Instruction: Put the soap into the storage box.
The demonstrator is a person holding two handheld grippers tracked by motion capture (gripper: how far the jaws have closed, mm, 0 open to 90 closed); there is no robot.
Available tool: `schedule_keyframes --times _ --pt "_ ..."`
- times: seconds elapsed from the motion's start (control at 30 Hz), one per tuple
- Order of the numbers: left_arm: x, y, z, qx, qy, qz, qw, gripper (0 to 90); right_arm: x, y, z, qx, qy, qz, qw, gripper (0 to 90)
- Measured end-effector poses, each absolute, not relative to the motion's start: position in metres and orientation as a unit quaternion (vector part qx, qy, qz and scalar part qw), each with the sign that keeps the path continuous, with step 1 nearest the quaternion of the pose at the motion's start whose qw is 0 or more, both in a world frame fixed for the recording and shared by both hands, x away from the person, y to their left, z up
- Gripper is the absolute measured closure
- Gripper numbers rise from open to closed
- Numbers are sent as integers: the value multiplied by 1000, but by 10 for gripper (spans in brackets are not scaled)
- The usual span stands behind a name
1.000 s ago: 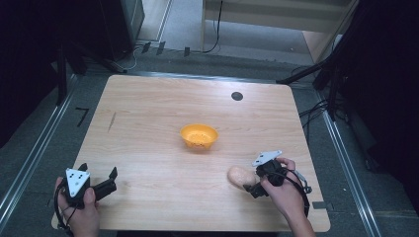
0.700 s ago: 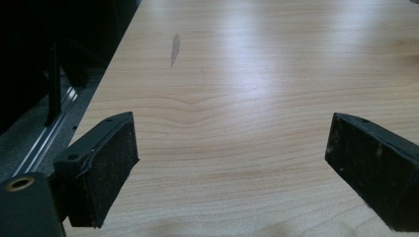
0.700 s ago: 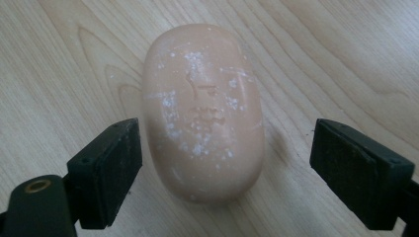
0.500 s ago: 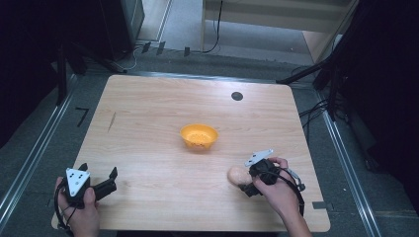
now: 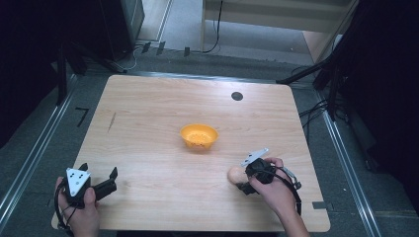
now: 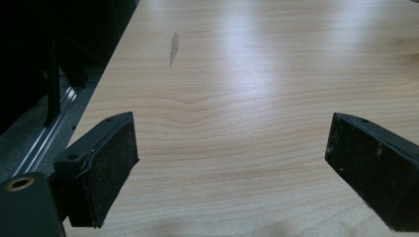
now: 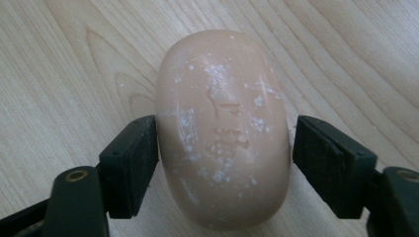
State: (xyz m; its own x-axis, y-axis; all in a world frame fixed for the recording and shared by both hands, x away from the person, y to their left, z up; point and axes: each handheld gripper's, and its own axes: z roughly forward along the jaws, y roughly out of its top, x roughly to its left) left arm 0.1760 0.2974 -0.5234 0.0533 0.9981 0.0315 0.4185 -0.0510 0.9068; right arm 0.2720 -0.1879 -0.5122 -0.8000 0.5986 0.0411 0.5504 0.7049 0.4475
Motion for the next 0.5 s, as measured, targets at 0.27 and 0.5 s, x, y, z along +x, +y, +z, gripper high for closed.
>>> schedule_keyframes --times 0.27,0.5 --pt "176 297 -523 618 573 380 382 63 276 -186 -515 299 927 221 42 318" --pt "176 297 -523 617 574 379 382 62 277 -184 -516 297 928 219 44 323"
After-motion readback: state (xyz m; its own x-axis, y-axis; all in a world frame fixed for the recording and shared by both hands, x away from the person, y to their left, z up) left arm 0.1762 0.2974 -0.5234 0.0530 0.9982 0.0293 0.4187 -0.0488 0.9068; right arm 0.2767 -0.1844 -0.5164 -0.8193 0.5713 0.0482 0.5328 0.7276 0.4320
